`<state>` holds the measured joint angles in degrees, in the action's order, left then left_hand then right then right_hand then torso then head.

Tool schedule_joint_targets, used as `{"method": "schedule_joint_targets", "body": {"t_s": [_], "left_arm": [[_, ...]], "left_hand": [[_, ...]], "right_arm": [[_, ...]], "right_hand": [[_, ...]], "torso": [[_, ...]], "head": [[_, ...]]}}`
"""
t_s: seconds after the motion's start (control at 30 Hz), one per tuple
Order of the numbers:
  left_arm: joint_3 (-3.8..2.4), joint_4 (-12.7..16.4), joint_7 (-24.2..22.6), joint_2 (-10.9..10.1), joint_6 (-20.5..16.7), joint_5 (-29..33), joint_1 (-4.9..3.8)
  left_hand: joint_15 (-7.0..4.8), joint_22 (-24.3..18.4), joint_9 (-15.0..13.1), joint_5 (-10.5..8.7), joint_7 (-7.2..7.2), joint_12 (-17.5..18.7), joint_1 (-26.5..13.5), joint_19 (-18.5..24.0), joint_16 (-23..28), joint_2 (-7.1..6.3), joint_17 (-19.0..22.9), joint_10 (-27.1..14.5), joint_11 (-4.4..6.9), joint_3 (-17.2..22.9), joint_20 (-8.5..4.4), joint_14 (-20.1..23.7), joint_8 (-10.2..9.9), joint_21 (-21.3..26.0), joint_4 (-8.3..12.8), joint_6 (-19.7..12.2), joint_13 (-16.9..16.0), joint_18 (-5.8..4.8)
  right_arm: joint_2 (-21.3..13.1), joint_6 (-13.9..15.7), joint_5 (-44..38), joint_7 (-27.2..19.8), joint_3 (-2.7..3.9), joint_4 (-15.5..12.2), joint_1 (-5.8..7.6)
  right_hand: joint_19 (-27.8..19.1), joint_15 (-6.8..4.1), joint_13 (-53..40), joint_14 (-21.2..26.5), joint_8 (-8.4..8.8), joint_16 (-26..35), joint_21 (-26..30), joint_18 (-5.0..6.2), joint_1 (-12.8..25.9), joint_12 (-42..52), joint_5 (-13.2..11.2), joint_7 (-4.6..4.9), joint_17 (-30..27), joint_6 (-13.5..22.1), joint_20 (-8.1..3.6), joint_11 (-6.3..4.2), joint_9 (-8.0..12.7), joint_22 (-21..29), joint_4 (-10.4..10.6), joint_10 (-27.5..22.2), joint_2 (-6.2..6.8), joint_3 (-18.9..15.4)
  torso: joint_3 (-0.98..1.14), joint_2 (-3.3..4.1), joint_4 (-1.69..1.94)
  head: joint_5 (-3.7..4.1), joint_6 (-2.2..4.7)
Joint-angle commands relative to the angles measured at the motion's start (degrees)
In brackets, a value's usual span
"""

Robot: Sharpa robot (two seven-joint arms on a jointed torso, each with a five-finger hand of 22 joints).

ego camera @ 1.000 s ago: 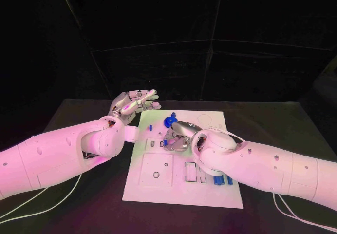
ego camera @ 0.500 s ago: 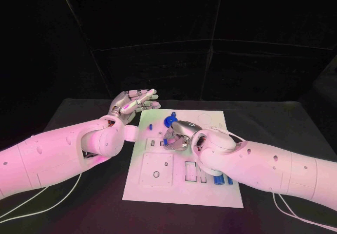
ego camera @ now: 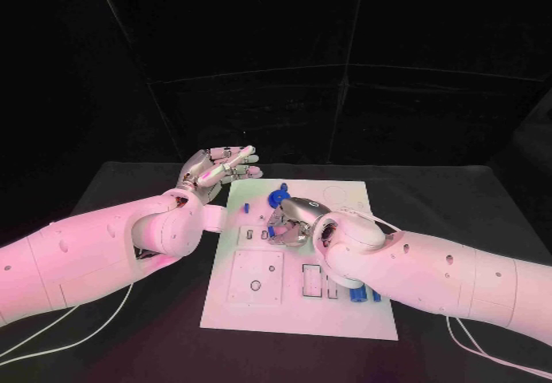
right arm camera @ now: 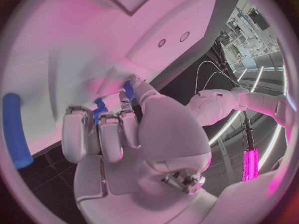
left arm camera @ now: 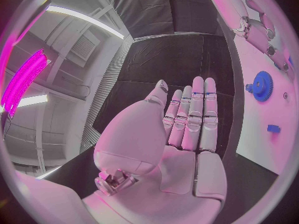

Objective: Assemble the parts on the task board

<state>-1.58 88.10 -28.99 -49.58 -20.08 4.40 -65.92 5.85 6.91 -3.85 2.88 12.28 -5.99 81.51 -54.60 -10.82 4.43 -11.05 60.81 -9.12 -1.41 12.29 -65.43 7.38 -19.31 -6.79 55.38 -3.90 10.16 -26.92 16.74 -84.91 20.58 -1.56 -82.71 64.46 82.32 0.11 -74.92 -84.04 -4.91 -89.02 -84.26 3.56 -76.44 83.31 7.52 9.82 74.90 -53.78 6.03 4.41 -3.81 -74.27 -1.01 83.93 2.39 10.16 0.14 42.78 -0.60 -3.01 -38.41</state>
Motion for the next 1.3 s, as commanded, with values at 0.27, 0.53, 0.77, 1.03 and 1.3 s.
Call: {"method": "schedule_joint_targets", "body": {"t_s": [0.27,0.53,0.77,1.03,1.3], "left_arm": [[-0.06,0.06,-0.12,-0.11,0.84,-0.31,-0.10],[-0.06,-0.48,-0.10,-0.34,1.03,-0.31,-0.10],[-0.06,-1.97,2.48,-1.14,3.22,-2.91,-0.12],[-0.06,-3.66,12.08,-2.22,7.77,-14.11,-0.49],[-0.06,-3.72,31.95,-2.50,14.40,-34.84,-2.77]], "left_hand": [[0.24,-0.06,0.03,0.16,-0.11,0.20,0.34,-0.28,0.39,0.01,-0.06,0.28,0.09,-0.18,0.09,-0.27,-0.18,0.23,0.25,0.30,0.07,0.33],[0.24,-0.08,0.03,0.17,-0.15,0.24,0.31,-0.30,0.43,0.01,-0.09,0.32,0.10,-0.18,0.09,-0.30,-0.21,0.24,0.28,0.32,0.07,0.33],[-2.91,1.83,-0.07,0.24,-1.97,-0.42,-0.64,-7.88,-4.58,-0.01,-3.81,4.62,2.36,-0.52,-2.89,-10.88,-0.02,-4.37,0.10,2.17,-0.28,0.46],[-5.88,5.66,-0.15,0.13,-3.44,-2.68,-4.94,-15.62,-16.22,-2.36,-15.37,12.92,4.80,-4.47,-6.14,-20.83,-0.44,-11.67,-2.25,3.55,-2.33,0.25],[-8.82,30.40,-3.33,0.02,-6.71,-18.64,-3.13,-21.28,-68.60,0.55,-67.11,18.48,8.73,-3.58,-9.51,-22.95,4.20,-35.68,-1.88,8.12,-16.68,-2.20]], "right_arm": [[-0.25,3.67,-0.30,-0.86,-0.11,-0.47,-0.09],[-3.09,10.36,-0.21,-10.74,-0.10,-2.88,-0.16],[-7.91,11.10,3.34,-20.05,0.00,-6.84,0.29],[-15.36,8.22,16.59,-24.46,0.09,-10.95,3.71],[-21.85,8.37,27.86,-24.42,0.14,-10.81,7.79]], "right_hand": [[-0.33,0.63,-6.68,-5.46,0.64,-0.11,0.67,-0.26,2.97,-1.24,-0.72,0.37,12.88,2.84,0.72,0.78,-0.06,0.84,2.22,-0.63,2.28,-3.56],[-0.29,0.76,-6.71,-5.55,0.68,-0.26,0.64,-0.28,2.11,-1.17,-0.47,0.57,13.28,3.74,0.84,0.92,-0.03,0.71,2.55,-0.59,2.28,-4.54],[-0.54,1.07,-6.27,-5.50,0.79,-0.19,0.83,-0.21,2.19,-1.56,-1.10,0.91,13.13,4.88,1.13,1.27,-0.03,1.09,3.79,-1.00,2.61,-6.98],[-1.17,0.74,-6.13,-5.26,-0.73,0.24,1.36,0.05,0.38,-1.65,1.20,0.29,12.15,2.43,0.98,0.77,-0.51,2.29,4.01,-1.09,0.88,-7.98],[-1.29,0.30,-6.05,-5.27,-1.79,0.26,1.54,0.11,-0.31,-1.73,1.88,-0.23,12.17,0.87,0.55,0.29,-0.66,2.65,4.02,-1.09,0.03,-8.89]], "torso": [[0.00,-0.04,-0.01],[0.05,-0.12,-0.04],[0.02,-0.18,-0.12],[0.10,-0.59,0.02],[0.50,-2.19,-0.08]], "head": [[-0.05,-0.01],[-0.33,0.17],[-0.37,0.54],[-0.41,0.46],[-0.95,-0.32]]}}
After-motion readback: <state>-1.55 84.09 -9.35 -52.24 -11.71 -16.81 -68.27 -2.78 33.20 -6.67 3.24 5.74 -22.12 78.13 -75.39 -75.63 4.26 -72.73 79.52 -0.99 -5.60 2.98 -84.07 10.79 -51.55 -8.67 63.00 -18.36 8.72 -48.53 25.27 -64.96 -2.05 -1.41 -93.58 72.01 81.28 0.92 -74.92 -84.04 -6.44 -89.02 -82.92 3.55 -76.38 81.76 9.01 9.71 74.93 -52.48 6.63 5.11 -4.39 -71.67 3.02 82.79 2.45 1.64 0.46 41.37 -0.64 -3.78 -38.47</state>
